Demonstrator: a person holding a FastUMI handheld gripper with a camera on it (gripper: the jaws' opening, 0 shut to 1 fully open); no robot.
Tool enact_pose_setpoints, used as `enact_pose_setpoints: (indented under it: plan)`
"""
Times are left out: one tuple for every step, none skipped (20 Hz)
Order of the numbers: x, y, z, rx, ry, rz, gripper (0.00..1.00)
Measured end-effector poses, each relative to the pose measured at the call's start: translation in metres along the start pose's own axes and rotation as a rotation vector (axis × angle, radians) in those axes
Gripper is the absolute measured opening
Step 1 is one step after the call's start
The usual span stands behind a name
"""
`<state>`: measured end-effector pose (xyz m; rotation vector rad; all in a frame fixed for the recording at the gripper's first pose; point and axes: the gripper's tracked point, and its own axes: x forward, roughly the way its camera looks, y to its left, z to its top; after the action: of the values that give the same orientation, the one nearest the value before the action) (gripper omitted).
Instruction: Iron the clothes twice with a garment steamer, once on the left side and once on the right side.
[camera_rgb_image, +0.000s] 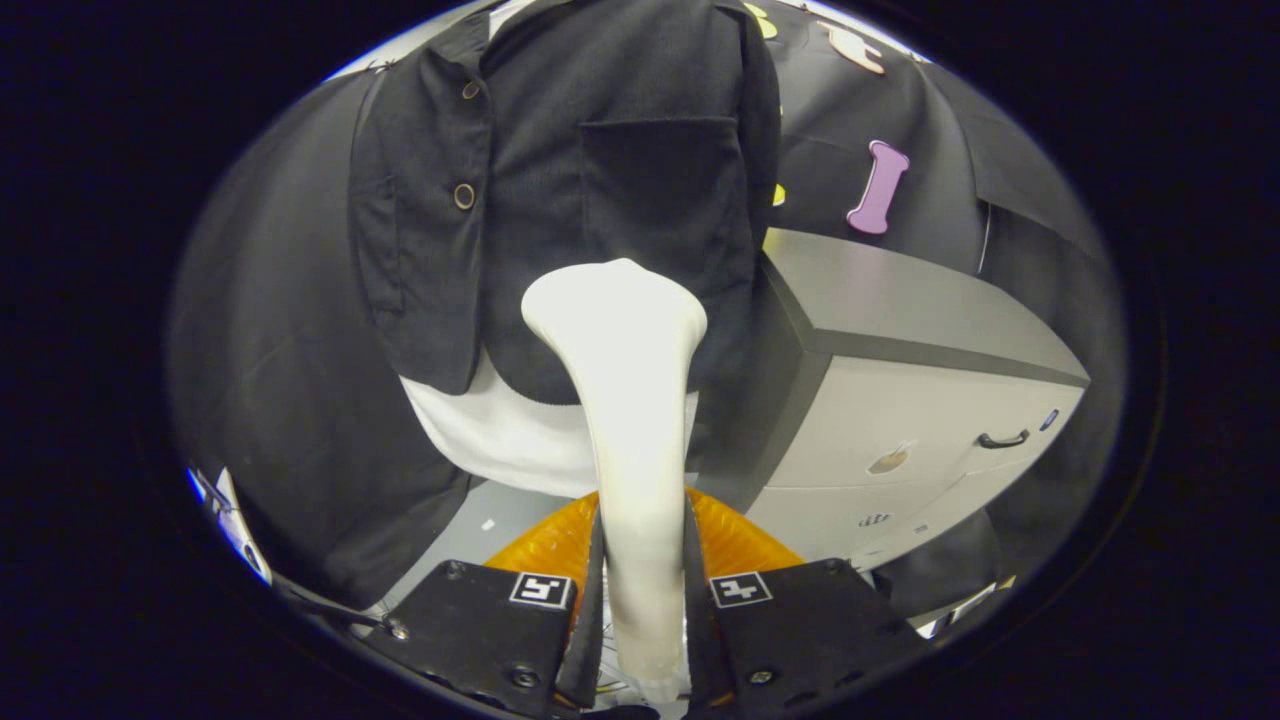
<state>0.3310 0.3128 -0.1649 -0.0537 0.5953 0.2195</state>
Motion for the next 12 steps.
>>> enact_pose_setpoints:
  plan:
    - [-0.005, 0.0, 0.007, 0.002, -0.014, 0.003, 0.37]
    - [-0.011, 0.002, 0.015, 0.005, -0.028, 0.007, 0.37]
    - [-0.02, 0.005, 0.024, 0.013, -0.046, 0.013, 0.37]
    - [-0.028, 0.01, 0.036, 0.02, -0.069, 0.021, 0.37]
    - [-0.037, 0.014, 0.048, 0.022, -0.096, 0.027, 0.37]
    - [-0.048, 0.019, 0.06, 0.021, -0.124, 0.035, 0.37]
    - [-0.057, 0.025, 0.073, 0.021, -0.153, 0.043, 0.37]
    - [-0.068, 0.031, 0.086, 0.021, -0.181, 0.048, 0.37]
    - [-0.078, 0.037, 0.099, 0.022, -0.205, 0.053, 0.37]
    - [-0.089, 0.045, 0.112, 0.024, -0.229, 0.06, 0.37]
    - [-0.095, 0.053, 0.125, 0.029, -0.254, 0.072, 0.37]
    - [-0.102, 0.061, 0.137, 0.032, -0.275, 0.079, 0.37]
